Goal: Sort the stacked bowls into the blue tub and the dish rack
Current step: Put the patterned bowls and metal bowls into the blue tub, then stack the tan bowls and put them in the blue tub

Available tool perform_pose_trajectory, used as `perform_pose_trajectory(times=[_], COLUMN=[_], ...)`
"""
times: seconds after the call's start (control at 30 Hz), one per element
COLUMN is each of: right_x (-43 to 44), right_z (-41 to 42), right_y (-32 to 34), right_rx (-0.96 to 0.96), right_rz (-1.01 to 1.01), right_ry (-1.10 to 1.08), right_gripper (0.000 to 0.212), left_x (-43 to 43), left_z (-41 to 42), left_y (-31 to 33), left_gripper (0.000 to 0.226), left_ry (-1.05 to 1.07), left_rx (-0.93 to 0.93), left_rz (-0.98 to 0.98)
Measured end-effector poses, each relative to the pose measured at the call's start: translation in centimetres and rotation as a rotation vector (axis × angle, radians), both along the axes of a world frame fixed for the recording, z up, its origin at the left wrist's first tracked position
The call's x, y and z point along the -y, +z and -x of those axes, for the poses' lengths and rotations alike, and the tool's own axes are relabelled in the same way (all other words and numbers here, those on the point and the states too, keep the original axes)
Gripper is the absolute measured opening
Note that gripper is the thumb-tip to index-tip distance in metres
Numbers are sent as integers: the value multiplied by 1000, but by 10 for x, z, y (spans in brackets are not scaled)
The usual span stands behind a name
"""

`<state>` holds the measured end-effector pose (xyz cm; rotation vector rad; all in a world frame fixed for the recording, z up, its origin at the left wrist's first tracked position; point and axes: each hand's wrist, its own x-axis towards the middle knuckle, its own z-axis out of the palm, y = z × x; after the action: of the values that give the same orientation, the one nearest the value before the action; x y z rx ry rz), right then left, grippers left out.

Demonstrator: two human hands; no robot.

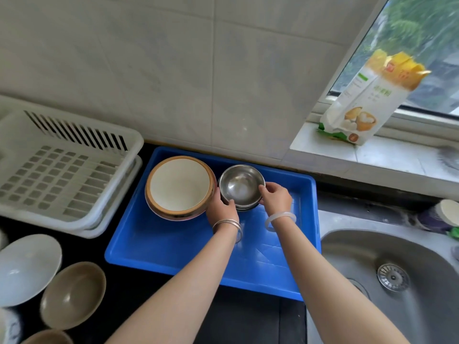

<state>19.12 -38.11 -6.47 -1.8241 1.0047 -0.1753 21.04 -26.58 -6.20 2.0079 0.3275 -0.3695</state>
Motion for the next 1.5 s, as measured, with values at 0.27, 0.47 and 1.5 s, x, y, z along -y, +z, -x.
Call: perform_pose_trajectory(times=[0.27, 0.47, 1.5], right_x=[-7, -11, -303], right_z=[6, 16, 78], right_y=[-6, -4, -7], right_rx=[59, 69, -290], right_rz=[76, -27, -105], right_ry=[25, 48, 825], right_gripper=[29, 36, 47], left_x=[-5, -12, -336], left_z=[9, 11, 200], left_y=[-6, -5, -1], left_gripper=[54, 56, 49], left_ry=[39, -65, 733], left_rx=[21, 41, 116], left_rz=[149, 130, -245])
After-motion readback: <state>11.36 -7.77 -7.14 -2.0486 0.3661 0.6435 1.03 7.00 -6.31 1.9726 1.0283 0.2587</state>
